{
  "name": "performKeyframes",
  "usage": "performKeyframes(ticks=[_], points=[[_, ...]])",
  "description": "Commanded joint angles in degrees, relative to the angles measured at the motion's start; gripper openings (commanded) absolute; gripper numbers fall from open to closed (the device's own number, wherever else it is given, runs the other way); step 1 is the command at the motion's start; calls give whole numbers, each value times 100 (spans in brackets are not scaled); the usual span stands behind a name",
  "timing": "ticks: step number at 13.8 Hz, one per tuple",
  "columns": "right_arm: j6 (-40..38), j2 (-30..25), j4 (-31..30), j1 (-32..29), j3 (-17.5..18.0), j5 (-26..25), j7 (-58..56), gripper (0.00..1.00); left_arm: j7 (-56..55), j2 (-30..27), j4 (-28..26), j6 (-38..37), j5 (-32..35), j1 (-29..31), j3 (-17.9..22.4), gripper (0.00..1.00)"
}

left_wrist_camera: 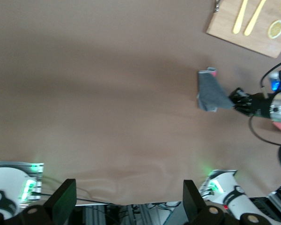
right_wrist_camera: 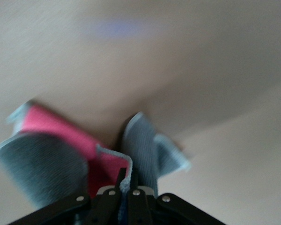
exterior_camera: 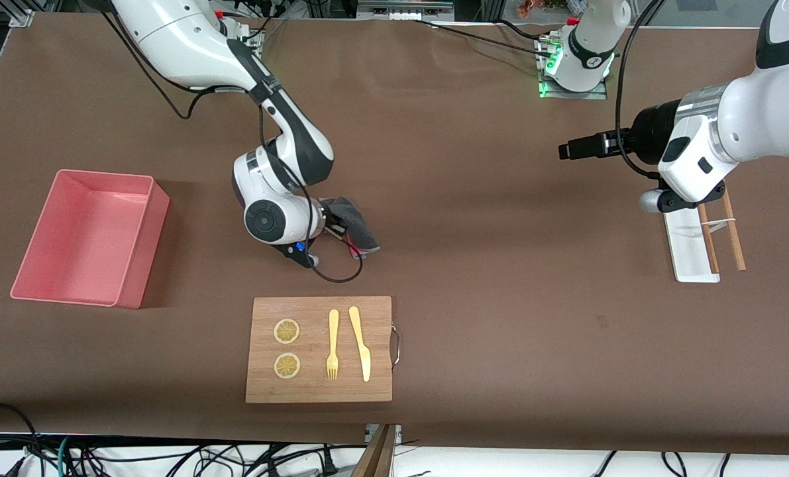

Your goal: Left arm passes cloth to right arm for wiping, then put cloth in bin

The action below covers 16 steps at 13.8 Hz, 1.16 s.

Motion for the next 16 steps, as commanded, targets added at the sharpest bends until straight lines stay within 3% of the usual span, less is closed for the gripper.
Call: performKeyframes(ticks=[1, 4, 10, 13, 16], points=[[66, -87, -334, -278, -247, -252, -772, 0, 587, -139, -86, -281, 288, 269, -8, 100], [-179, -157, -370, -349, -756, -287, -1555, 0, 1289, -165, -103, -536, 814, 446, -17, 100], [-840, -377, -309, -507, -1750, -928, -3400, 0, 2065, -148, -244, -695, 1562, 709, -17, 100], [-849, -403, -186, -551, -1857, -1568, -3842, 0, 2065, -43, -279, -581, 2150, 719, -26, 100], [-805, -368, -142, -551, -1603, -1589, -3292, 0, 2065, 63, -402, -187, 2407, 675, -61, 100]])
